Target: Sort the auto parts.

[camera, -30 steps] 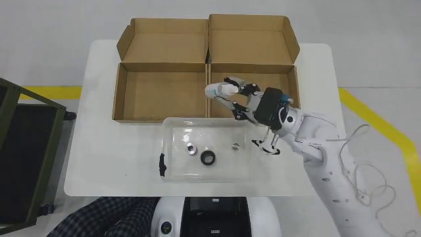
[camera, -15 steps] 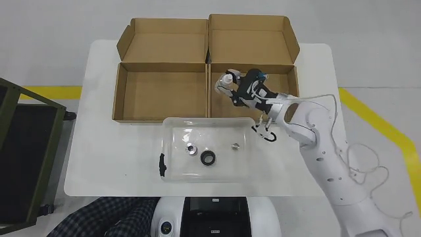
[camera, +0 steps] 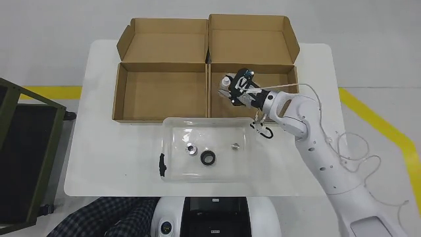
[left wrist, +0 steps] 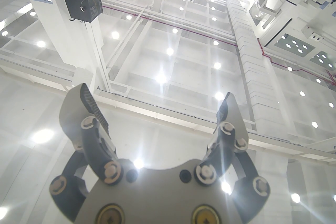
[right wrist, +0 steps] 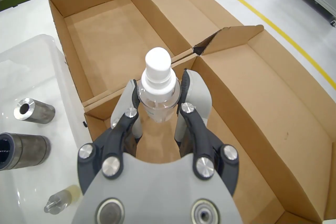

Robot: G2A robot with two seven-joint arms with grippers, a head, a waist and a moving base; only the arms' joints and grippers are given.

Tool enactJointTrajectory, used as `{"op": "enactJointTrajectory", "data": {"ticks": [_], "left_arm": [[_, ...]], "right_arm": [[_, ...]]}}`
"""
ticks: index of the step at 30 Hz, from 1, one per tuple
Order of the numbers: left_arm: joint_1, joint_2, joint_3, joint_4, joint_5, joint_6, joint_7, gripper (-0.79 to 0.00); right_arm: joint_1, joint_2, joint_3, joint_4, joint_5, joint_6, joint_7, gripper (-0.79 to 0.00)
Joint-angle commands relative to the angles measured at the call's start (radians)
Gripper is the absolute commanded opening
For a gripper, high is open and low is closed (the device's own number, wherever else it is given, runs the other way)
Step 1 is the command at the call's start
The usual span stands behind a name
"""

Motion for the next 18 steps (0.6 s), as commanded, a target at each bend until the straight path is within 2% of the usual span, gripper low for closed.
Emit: {"op": "enactJointTrajectory", "data": {"ticks": [1,10,18], "left_arm": [[0.0,0.0,0.0,0.0,0.0,0.0,0.0,0.0],[0.0,0.0,0.0,0.0,0.0,0.0,0.0,0.0],[0.0,0.0,0.0,0.0,0.0,0.0,0.0,0.0]], "right_arm": [[0.015,-0.003,-0.009,0.029,0.008,0.003,-0.001,-0.785],[0.068,-0.017,-0.047,0.146,0.036,0.016,-0.016,-0.785],[0.088,-0.025,-0.071,0.187,0.044,0.028,-0.006,-0.785]]}}
